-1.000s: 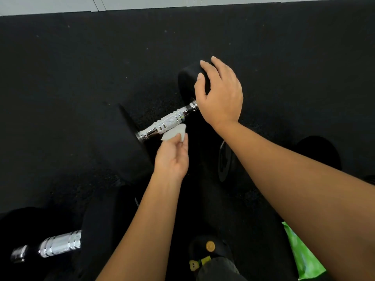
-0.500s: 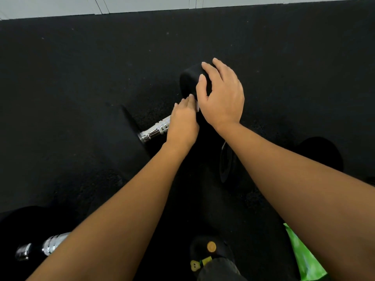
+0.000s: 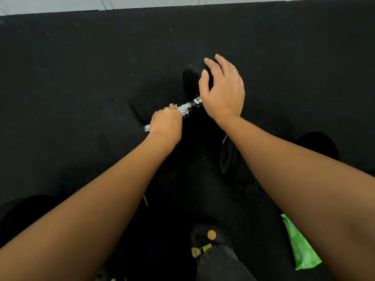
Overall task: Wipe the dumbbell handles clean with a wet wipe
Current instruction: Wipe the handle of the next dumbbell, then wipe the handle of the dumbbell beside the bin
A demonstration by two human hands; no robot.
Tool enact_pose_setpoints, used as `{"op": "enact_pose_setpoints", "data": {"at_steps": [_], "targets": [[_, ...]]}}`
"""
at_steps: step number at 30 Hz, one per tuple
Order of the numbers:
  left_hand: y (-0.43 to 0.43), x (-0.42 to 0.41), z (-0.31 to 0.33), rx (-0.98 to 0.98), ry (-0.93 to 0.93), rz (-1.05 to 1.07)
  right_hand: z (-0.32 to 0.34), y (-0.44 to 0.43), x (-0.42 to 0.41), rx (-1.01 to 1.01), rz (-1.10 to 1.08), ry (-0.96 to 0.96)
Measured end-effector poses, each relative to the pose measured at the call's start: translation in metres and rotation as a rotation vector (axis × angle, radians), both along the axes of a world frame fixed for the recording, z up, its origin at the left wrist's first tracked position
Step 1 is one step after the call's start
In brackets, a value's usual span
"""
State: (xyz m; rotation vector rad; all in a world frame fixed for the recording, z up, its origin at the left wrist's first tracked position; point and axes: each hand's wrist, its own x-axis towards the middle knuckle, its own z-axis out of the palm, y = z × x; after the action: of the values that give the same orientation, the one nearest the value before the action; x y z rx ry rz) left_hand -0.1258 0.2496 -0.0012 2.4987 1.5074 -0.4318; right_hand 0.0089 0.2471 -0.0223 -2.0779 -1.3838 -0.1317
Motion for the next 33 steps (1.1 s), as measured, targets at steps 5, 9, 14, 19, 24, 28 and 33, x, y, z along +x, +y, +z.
{"op": "enact_pose_setpoints", "data": {"at_steps": [5, 9, 14, 19, 24, 28, 33], "targets": [[-0.008, -0.007, 0.034, -0.187, -0.24, 0.195, 0.012, -0.005, 0.004, -0.174, 0.097, 0.024], [-0.022, -0.025, 0.06, -0.48, -0.644, 0.56, 0.039, -0.029, -0.001, -0.234, 0.085, 0.354], [-0.052, -0.044, 0.1, -0.883, -1.11, 0.842, 0.078, -0.101, -0.035, -0.156, -0.033, 0.841], [-0.085, -0.046, 0.154, -1.038, -1.207, 0.791, 0.132, -0.166, -0.051, -0.285, 0.107, 1.463], [-0.13, -0.038, 0.206, -0.944, -1.141, 0.732, 0.187, -0.213, -0.051, -0.176, 0.14, 1.588], [-0.165, -0.03, 0.236, -0.752, -1.018, 0.62, 0.223, -0.25, -0.043, -0.141, 0.113, 1.57], [-0.2, -0.02, 0.265, -0.592, -0.969, 0.442, 0.249, -0.292, -0.03, -0.098, 0.057, 1.563]]}}
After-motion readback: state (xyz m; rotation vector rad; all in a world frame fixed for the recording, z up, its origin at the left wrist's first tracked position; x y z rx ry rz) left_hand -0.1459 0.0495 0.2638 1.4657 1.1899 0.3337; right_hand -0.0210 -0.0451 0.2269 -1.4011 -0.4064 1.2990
